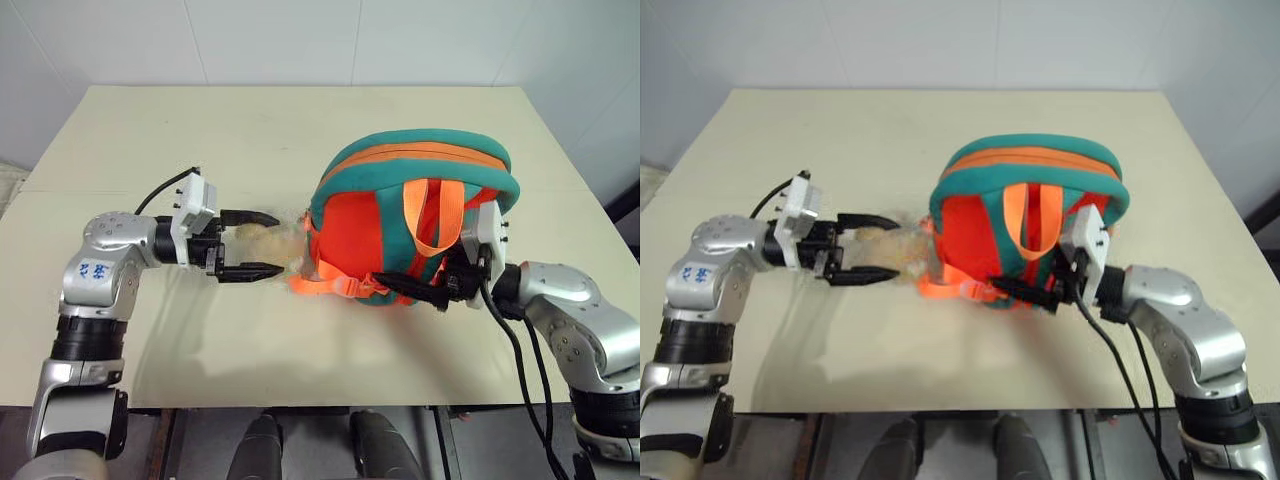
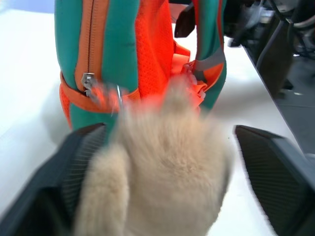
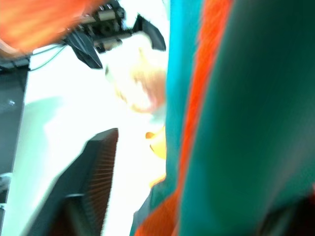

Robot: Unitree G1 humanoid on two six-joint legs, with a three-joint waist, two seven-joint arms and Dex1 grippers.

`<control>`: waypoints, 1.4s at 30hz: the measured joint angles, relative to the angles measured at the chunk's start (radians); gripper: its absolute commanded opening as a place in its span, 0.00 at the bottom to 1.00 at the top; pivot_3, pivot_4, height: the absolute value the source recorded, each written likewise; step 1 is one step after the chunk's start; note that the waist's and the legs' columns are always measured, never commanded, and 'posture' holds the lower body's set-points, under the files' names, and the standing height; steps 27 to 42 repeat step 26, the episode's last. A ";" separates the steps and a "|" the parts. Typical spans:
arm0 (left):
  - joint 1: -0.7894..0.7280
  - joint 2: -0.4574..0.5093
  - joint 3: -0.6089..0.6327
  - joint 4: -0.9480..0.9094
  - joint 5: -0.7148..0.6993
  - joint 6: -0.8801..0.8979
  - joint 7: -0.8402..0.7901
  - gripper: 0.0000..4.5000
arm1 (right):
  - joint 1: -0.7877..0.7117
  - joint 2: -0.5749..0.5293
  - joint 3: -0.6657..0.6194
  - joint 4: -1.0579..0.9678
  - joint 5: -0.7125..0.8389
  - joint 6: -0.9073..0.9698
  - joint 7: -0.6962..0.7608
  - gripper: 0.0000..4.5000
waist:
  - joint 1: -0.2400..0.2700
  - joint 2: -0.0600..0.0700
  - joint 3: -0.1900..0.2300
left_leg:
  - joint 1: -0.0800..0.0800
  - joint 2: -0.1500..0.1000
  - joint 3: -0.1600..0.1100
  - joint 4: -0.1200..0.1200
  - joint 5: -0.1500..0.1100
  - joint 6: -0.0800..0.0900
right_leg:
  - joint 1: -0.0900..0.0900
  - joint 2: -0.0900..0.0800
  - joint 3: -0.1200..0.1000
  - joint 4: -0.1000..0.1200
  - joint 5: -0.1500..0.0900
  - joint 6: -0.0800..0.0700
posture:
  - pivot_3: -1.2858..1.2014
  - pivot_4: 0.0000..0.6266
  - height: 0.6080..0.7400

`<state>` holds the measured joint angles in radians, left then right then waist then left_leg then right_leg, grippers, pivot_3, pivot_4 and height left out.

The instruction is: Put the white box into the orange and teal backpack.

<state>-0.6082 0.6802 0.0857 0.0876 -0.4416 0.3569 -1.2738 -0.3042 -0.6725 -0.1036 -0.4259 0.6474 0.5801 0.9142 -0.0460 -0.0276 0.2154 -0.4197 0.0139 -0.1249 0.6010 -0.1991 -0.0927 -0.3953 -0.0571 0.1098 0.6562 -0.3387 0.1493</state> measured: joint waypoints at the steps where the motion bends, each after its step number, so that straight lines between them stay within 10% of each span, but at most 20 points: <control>1: 0.004 0.007 0.017 0.000 0.000 -0.005 0.012 1.00 | 0.014 -0.007 -0.016 -0.011 0.007 0.004 -0.003 0.99 | 0.002 0.000 0.000 | 0.000 0.000 0.000 0.000 0.000 0.000 | 0.000 0.000 0.000 0.000 0.000 0.000 | 0.52 0.24 1.00; 17: 0.181 0.216 0.151 0.022 -0.021 -0.052 -0.036 1.00 | 0.313 -0.311 -0.351 0.136 -0.034 -0.074 0.203 0.99 | 0.014 0.000 0.000 | 0.014 0.002 0.006 -0.010 0.000 0.000 | 0.011 -0.001 0.002 -0.011 0.000 -0.003 | 0.52 0.24 1.00; 42: 0.187 0.224 0.150 0.080 -0.014 -0.114 -0.030 1.00 | 0.226 -0.339 -0.318 0.230 -0.084 -0.167 0.251 0.99 | 0.015 0.000 0.000 | 0.015 0.002 0.007 -0.010 0.000 0.001 | 0.015 -0.002 0.002 -0.016 -0.001 -0.006 | 0.52 0.24 1.00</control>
